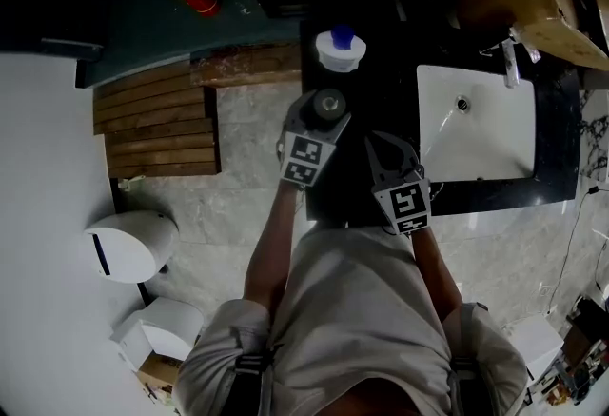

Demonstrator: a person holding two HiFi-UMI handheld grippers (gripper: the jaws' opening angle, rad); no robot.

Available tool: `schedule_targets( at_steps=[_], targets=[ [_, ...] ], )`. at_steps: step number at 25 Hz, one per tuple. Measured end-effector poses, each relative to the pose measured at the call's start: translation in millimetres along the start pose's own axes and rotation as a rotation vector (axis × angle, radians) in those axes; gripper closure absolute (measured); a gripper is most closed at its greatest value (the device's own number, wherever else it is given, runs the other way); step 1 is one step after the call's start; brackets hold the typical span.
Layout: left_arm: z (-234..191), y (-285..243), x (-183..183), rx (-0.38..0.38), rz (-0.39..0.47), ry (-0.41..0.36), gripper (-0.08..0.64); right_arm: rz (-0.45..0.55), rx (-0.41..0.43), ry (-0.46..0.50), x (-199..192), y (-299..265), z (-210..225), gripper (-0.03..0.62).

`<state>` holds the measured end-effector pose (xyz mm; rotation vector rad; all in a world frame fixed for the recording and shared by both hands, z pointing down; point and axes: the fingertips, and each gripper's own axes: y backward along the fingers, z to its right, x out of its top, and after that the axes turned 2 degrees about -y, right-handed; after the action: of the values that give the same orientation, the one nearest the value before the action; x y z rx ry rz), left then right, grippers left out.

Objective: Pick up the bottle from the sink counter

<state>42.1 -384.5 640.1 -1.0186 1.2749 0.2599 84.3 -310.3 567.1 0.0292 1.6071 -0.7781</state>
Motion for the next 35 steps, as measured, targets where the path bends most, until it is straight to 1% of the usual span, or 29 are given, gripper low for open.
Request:
schedule_targets(
  at_steps=[9, 14, 16, 22, 27, 32, 35],
  targets=[
    [11.6, 7.5, -1.9, -0.009, 0.004, 0.011, 0.238, 0.009, -0.047, 0.015, 1.4, 16.5, 9.6, 0.597],
    [17.4, 18.7, 9.0, -0.012, 0.029, 0.008, 0.238, 0.035, -0.056, 0.013, 7.4, 24.3, 8.3, 0.597],
    [19.1, 26.0, 14.7, -0.011, 0.042, 0.01, 0.238, 0.06, -0.047, 0.008, 13.3, 27.8, 4.7, 0.597],
    [25.5, 51.9, 32.8, -0.005, 0.08, 0.02, 0.238, 0.106, -0.045, 0.04, 31.9, 37.5, -2.5, 0.597],
    [29.1, 76.9, 48.2, -0.002, 0.108, 0.034, 0.238, 0.164, -0.042, 0.044, 56.3, 51.0, -9.9, 0.597],
    [32.0, 100.2, 66.9, 0.008, 0.139, 0.035, 0.238, 0.23, -0.049, 0.062, 82.0, 67.5, -13.4, 0.597],
    [34.5, 115.5, 79.4, 0.017, 0.146, 0.024, 0.238, 0.271, -0.057, 0.055, 97.1, 78.9, -15.3, 0.597]
  ],
)
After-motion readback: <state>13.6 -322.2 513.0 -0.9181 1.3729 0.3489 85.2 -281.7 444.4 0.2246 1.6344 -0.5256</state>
